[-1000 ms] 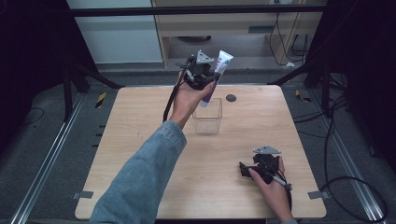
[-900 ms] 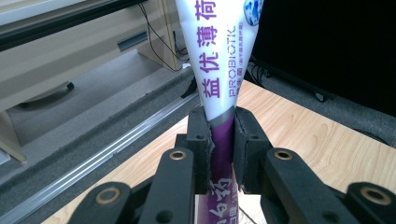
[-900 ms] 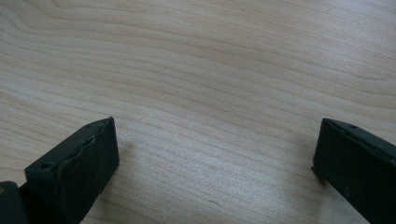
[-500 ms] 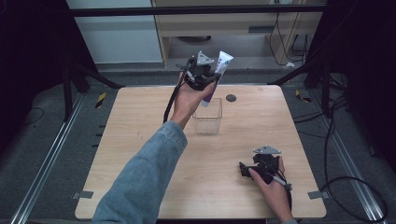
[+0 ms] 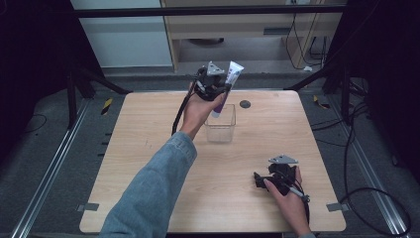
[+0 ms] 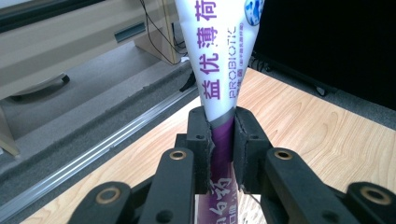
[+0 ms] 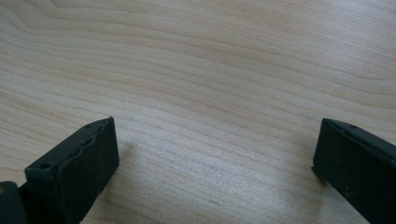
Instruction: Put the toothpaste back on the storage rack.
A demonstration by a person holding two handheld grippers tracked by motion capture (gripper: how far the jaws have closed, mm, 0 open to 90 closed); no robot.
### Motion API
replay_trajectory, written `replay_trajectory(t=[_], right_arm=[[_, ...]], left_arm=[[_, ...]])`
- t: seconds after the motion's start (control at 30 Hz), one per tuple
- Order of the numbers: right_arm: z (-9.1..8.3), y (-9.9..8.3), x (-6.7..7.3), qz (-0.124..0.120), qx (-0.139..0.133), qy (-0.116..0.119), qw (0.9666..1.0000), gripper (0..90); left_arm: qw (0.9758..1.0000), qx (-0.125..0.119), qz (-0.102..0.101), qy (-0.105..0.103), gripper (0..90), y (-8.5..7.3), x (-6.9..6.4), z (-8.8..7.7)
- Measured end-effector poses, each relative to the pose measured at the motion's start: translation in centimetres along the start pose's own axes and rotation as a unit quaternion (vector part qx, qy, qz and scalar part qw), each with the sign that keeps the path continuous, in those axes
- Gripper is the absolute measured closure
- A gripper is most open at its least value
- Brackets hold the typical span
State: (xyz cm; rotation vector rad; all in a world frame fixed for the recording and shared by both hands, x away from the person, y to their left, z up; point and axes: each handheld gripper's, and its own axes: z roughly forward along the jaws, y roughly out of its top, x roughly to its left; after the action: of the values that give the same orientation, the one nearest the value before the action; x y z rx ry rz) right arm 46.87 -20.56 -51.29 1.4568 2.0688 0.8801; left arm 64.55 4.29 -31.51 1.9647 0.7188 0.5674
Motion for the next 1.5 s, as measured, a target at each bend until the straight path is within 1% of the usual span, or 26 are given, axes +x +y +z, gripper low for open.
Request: replay_trajectory(t=[0.17, 0.33, 0.43, 0.6, 0.63, 0.73, 0.93, 1.03, 1.33, 1.5], right_arm=[[0.0, 0.0, 0.0, 0.001, -0.001, 0.001, 1.0, 0.3], [0.0, 0.0, 0.0, 0.001, -0.001, 0.001, 1.0, 0.3], [0.0, 0.0, 0.0, 0.0, -0.002, 0.0, 1.0, 0.4], [0.0, 0.0, 0.0, 0.0, -0.002, 0.0, 1.0, 0.3], [0.0, 0.0, 0.0, 0.0, -0.002, 0.0, 1.0, 0.3], [0.0, 0.0, 0.0, 0.0, -0.002, 0.0, 1.0, 0.3], [0.0, 0.0, 0.0, 0.0, -0.002, 0.0, 1.0, 0.3], [0.0, 0.0, 0.0, 0.0, -0.002, 0.0, 1.0, 0.3], [0.0, 0.0, 0.0, 0.001, -0.002, 0.001, 1.0, 0.3], [0.0, 0.0, 0.0, 0.002, -0.001, 0.001, 1.0, 0.3]], left_arm=[[1.0, 0.006, -0.004, -0.003, 78.2, -0.8, 0.2, 0.4], [1.0, 0.007, -0.005, -0.004, 78.2, -1.3, 0.1, 0.8], [0.9999, 0.011, 0.0, -0.004, 78.2, -1.8, -0.1, 1.1], [0.9999, 0.011, -0.003, -0.006, 78.2, -2.3, 0.0, 1.3], [0.9999, 0.013, 0.0, -0.006, 78.2, -2.5, 0.0, 1.4], [0.9999, 0.014, -0.004, -0.007, 78.2, -3.0, 0.1, 1.5], [0.9997, 0.021, 0.002, -0.008, 78.2, -3.6, -0.1, 1.8], [0.9997, 0.024, 0.001, -0.01, 78.2, -4.1, -0.2, 1.9], [0.9994, 0.031, 0.0, -0.013, 78.2, -4.9, -0.2, 2.1], [0.9994, 0.032, 0.007, -0.013, 78.2, -4.9, -0.4, 2.0]])
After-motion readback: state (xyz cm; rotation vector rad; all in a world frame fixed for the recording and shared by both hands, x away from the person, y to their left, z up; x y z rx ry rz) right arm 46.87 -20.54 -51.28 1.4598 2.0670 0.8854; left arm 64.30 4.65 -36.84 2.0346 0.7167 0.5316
